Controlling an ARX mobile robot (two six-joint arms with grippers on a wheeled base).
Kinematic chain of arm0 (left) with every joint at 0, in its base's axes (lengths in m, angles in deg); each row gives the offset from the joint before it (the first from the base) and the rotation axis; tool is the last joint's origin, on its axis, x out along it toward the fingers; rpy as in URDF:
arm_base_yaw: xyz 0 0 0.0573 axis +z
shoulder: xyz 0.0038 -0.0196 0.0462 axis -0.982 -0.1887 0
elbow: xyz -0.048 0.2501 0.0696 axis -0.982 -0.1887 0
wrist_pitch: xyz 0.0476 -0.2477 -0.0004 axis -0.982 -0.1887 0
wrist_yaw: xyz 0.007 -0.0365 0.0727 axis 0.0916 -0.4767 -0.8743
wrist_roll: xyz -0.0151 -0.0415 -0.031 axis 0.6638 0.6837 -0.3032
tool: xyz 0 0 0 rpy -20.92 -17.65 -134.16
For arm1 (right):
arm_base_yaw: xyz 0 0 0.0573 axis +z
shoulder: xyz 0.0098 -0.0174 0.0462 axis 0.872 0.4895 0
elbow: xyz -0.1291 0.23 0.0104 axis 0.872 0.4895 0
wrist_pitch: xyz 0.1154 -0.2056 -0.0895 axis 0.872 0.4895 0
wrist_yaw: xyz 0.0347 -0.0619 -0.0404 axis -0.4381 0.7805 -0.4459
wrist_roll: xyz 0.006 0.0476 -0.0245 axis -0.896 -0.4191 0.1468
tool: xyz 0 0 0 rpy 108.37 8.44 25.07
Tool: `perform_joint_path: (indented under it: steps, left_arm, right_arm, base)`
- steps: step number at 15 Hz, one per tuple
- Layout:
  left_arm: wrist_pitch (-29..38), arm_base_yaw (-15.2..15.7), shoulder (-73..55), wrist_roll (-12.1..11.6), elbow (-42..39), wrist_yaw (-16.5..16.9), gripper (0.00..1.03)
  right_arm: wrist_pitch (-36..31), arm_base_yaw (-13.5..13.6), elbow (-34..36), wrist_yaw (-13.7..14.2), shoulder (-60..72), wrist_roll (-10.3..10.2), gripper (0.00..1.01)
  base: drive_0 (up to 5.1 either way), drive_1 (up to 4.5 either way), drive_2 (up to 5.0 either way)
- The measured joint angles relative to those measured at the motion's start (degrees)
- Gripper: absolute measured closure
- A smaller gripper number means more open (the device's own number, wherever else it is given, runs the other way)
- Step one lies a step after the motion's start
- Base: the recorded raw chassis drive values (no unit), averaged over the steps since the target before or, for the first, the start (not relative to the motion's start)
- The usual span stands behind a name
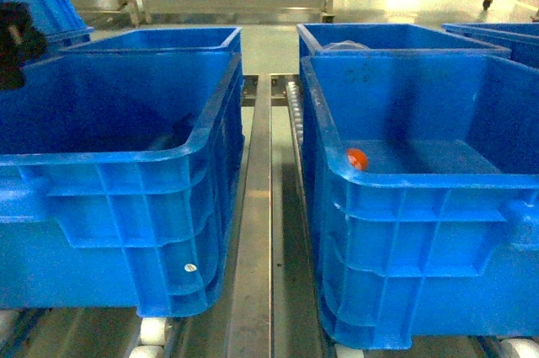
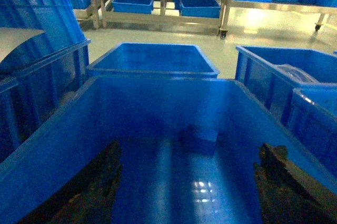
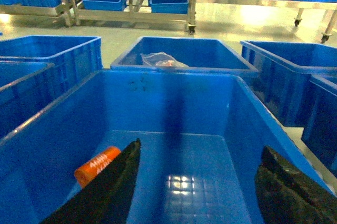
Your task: Sort blue parts and orange caps into right shelf containers
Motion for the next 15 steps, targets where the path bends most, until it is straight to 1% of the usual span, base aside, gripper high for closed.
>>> perform_joint_path:
  steps: [1, 2, 3, 4, 5, 6, 7, 9, 10, 11, 12, 14, 15]
  left_arm:
    - [0.3, 0.6, 3.0, -0.7, -3.5, 0.4, 0.42]
    - [0.4, 1.3, 6.1, -0.8, -6.8, 1.0, 0.59]
    - [0.3, 1.6, 8.0, -0.8, -8.7, 1.4, 0.68]
    - [0.1, 2.0, 9.9, -0.8, -10.4, 1.7, 0.77]
    - [-0.4, 2.6, 12.4, -0.8, -12.4, 2.4, 0.90]
    - [-1.3, 5.2, 14.9, -0.8, -14.1, 5.3, 1.02]
    - [-2.1, 6.0, 17.1, -0.9, -15.4, 5.2, 1.01]
    - [-4.7, 5.9, 22.2, -0.9, -18.1, 5.6, 1.01]
    - [-6.1, 5.8, 24.4, -0.9, -19.1, 5.6, 1.01]
    - [-4.8, 5.8, 25.3, -0.9, -20.1, 5.6, 1.01]
    - [-3.9, 5.8, 26.0, -0.9, -22.1, 5.7, 1.01]
    - [-8.3, 5.8, 30.1, -0.9, -24.0, 5.6, 1.01]
    - [-10.7, 5.8, 34.4, -1.0, -24.0, 5.6, 1.01]
  right_arm:
    - [0.0, -0.8, 2.4, -0.2, -2.5, -0.1, 0.49]
    - [0.2, -1.1, 5.0, -0.9, -5.4, -0.1, 0.63]
    - [0.8, -1.2, 6.8, -1.2, -7.7, -0.1, 0.74]
    - [1.3, -1.9, 8.3, -1.9, -9.6, -0.1, 0.84]
    - [2.3, -4.9, 9.9, -4.9, -12.1, -0.1, 0.97]
    - [3.2, -5.9, 11.1, -4.7, -14.4, -0.3, 0.99]
    - [4.5, -5.8, 12.5, -5.1, -17.0, -0.3, 1.00]
    - [7.5, -5.7, 14.4, -5.3, -21.8, -0.3, 1.00]
    - [3.8, -5.5, 16.1, -5.3, -21.9, -0.3, 1.00]
    - [4.8, -5.5, 17.0, -5.3, -22.7, -0.3, 1.00]
    - [8.3, -5.5, 18.6, -5.3, -25.1, -0.3, 1.00]
    - [11.7, -5.5, 19.0, -5.3, -30.7, -0.3, 1.00]
    - [14.9, -5.5, 19.1, -5.3, -34.2, -0.3, 1.00]
  base:
    - [0.0, 0.00, 0.0]
    - [0.0, 0.00, 0.0]
    - [0.0, 0.00, 0.0]
    - [0.0, 0.00, 0.0]
    - [0.0, 0.00, 0.0]
    - [0.0, 0.00, 0.0]
    - [0.0, 0.00, 0.0]
    - [0.0, 0.00, 0.0]
    - [0.0, 0.00, 0.0]
    - [0.0, 0.00, 0.0]
    - [0.0, 0.00, 0.0]
    - [0.0, 0.00, 0.0]
    - [0.0, 0.00, 0.0]
